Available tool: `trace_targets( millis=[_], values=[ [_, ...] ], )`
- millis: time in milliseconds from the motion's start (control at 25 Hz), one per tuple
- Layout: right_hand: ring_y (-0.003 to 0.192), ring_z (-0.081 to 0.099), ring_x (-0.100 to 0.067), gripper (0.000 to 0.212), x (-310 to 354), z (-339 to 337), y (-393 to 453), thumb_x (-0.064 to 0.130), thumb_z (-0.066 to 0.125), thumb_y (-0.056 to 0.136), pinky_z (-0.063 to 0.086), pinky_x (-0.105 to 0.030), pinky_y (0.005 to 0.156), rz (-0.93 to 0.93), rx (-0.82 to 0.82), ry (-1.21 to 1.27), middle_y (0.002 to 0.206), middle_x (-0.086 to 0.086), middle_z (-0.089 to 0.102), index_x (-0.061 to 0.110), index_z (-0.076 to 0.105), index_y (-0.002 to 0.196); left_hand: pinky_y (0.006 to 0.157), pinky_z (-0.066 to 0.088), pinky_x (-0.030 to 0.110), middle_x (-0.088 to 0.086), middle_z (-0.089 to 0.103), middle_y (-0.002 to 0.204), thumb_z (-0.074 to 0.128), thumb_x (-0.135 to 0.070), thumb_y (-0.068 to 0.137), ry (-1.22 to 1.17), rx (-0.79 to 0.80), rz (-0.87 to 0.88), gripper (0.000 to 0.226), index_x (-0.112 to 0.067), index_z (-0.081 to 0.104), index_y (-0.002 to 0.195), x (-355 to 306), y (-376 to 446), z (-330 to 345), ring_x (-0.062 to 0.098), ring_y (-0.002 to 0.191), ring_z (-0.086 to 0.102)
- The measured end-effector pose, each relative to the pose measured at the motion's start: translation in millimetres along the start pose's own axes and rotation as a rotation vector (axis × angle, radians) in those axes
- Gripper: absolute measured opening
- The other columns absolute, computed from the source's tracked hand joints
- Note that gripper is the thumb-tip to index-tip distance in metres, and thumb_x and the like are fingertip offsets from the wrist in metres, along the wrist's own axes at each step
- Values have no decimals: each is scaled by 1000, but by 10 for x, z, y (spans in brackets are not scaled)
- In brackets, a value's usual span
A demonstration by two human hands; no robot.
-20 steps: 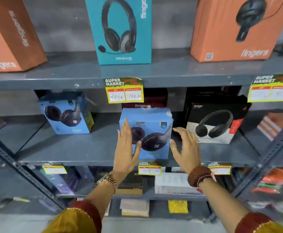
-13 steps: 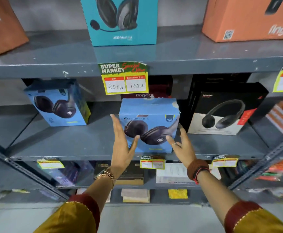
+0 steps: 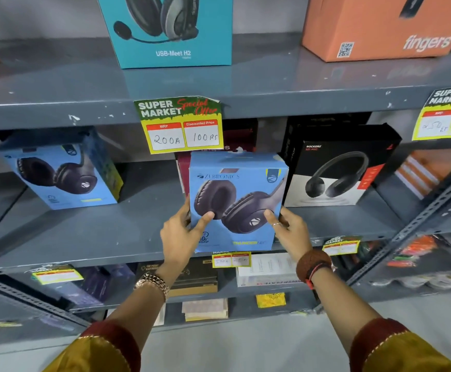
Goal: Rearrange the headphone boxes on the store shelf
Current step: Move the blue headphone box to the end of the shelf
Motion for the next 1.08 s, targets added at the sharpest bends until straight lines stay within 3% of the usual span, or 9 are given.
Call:
trace_targets(
  millis=[120,200,280,440,560,640,800,920,1080],
  values=[
    [63,56,-33,54,-33,-234,-88,72,48,72,56,-44,64,-3,-25,-2,62,-19,56,19,58,72,74,55,38,-4,75,79,62,-65,67,-54,34,0,59,-44,55,121,-197,-56,11,18,79,71],
    [68,62,-35,56,-10,-395,-132,76,48,70,57,-48,64,4,-40,-26,65,-19,62,20,58,70,71,54,37,-6,74,75,63,-66,66,-50,55,18,53,-47,57,114,-312,-101,27,20,75,71],
    [58,55,-31,50,65,-513,-183,72,51,71,55,-44,58,-23,-57,-54,55,-13,54,23,53,59,66,53,36,-3,74,77,65,-64,67,-57,57,27,49,-45,59,112,-385,-188,5,21,76,71],
    [52,43,-28,45,226,-404,-316,61,53,77,45,-36,54,-62,4,-70,53,-12,48,21,49,57,60,50,27,-3,76,87,70,-49,74,-83,22,1,46,-33,61,117,-343,-373,-217,15,85,71],
    [49,30,-16,43,455,-57,-444,48,57,82,30,-29,52,-83,54,-85,46,5,35,21,41,52,65,53,29,-2,76,92,71,-45,74,-87,-28,-39,46,-32,61,117,-131,-465,-575,16,85,71],
    [49,28,-15,48,620,277,-530,46,59,82,26,-29,51,-108,79,-77,43,6,33,19,34,50,73,56,37,-2,76,93,73,-46,72,-92,-53,-69,46,-33,63,115,82,-482,-905,17,87,71],
    [51,31,-17,48,979,1065,-649,45,59,82,25,-30,52,-149,123,-51,48,-1,36,19,34,52,73,57,38,-5,76,91,75,-46,70,-92,-72,-102,42,-33,65,109,552,-348,-1602,13,87,71],
    [48,32,-12,38,1307,1805,-782,41,56,86,26,-28,50,-165,175,-43,48,5,34,31,35,57,76,58,38,-13,75,85,77,-45,67,-143,-76,-130,45,-36,65,109,1008,-138,-2153,8,85,72],
    [52,37,-6,19,1518,2617,-794,39,55,87,31,-27,56,-159,182,0,55,10,41,34,45,72,88,55,46,-5,75,99,81,-47,58,-256,-72,-150,52,-39,63,107,1562,240,-2651,15,95,70]
  ],
)
Point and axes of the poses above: each hand's wrist, its own y-axis towards the middle knuckle, its own z-axis out of the palm, x = y × z, the point moved 9 cm from there along y, towards the middle knuckle
